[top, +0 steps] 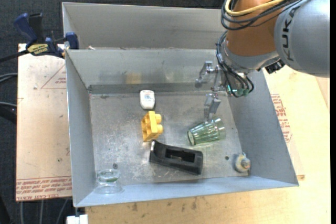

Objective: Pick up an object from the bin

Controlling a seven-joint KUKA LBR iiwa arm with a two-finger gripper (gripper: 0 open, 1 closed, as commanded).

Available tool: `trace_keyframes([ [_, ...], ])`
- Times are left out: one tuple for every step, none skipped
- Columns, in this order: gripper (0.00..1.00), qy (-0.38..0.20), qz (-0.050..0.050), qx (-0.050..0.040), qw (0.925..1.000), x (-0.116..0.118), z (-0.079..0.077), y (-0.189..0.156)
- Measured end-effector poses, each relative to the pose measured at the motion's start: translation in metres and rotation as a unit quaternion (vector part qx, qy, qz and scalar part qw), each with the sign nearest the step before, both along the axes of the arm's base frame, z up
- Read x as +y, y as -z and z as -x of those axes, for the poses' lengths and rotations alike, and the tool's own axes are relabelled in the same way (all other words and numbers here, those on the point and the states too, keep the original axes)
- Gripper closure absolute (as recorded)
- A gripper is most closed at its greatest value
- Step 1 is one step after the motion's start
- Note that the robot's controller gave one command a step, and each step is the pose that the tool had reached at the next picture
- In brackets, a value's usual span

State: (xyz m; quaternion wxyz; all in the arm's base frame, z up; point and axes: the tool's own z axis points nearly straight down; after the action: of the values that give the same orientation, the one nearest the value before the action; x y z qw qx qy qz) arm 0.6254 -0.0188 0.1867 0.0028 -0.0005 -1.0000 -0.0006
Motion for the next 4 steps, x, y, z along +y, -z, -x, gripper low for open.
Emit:
trace_keyframes([
  [0.0,0.0,0.0,-0.0036,1.0,0.0,-0.002,-0.004],
  [0.0,-0.023,0.0,-0.0076,0.9997,-0.002,0.007,0.01],
  [0.0,-0.148,0.0,-0.0056,0.989,-0.022,0.029,0.07],
  [1.0,-0.325,-0.001,-0.0046,0.9456,-0.039,0.017,0.103],
])
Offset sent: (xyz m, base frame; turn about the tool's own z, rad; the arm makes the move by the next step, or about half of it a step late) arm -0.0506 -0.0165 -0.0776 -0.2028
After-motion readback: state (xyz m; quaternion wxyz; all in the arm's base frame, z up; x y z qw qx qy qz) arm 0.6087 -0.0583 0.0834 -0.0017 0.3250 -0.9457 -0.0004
